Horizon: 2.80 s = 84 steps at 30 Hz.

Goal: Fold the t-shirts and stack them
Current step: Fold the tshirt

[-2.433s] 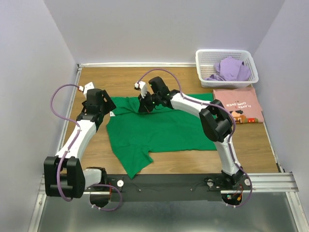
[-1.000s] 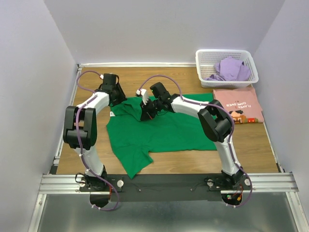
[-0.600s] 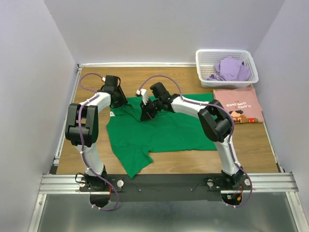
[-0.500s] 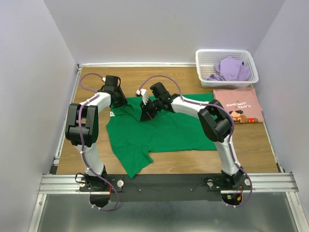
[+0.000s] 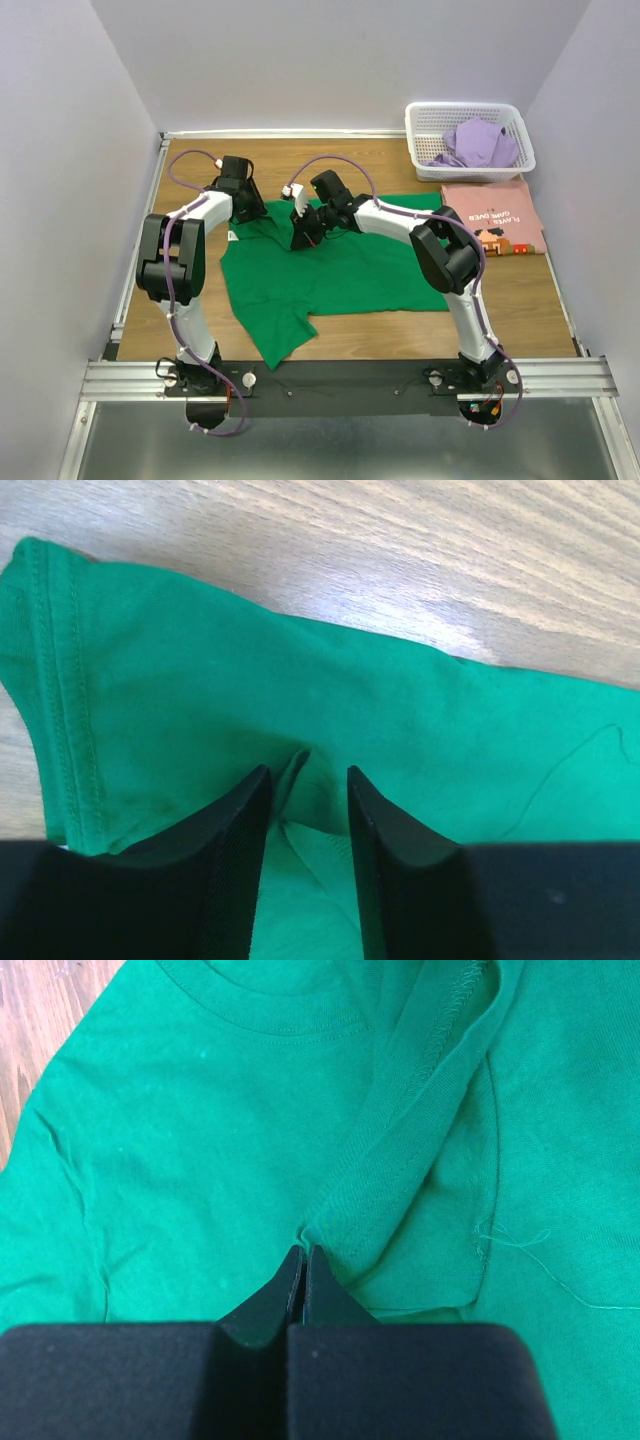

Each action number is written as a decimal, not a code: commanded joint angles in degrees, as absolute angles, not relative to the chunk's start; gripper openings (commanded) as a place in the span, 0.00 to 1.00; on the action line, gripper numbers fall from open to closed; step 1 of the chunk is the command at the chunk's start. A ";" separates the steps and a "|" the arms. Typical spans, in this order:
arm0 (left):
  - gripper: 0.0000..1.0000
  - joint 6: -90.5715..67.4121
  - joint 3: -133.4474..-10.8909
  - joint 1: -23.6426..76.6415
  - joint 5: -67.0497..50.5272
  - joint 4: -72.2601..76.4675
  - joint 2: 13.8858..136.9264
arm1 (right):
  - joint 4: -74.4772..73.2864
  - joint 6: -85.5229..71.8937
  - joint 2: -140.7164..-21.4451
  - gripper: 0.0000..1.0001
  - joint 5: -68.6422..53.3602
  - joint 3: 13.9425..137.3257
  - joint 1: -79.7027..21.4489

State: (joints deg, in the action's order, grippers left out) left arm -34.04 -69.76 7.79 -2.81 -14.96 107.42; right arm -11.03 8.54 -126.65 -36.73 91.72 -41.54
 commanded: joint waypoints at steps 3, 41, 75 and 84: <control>0.46 -32.87 -71.28 9.31 3.78 -15.64 103.27 | -11.25 8.44 -126.74 0.01 -37.88 92.64 -41.84; 0.43 -32.52 -71.89 10.55 4.57 -18.28 107.67 | -11.25 8.26 -126.56 0.01 -38.23 92.81 -41.84; 0.19 -30.85 -74.71 13.10 12.66 -21.53 103.71 | -11.34 8.09 -126.30 0.02 -38.23 92.55 -41.84; 0.08 -31.02 -74.09 13.53 12.40 -22.67 102.22 | -11.34 8.00 -125.86 0.01 -37.97 92.02 -41.92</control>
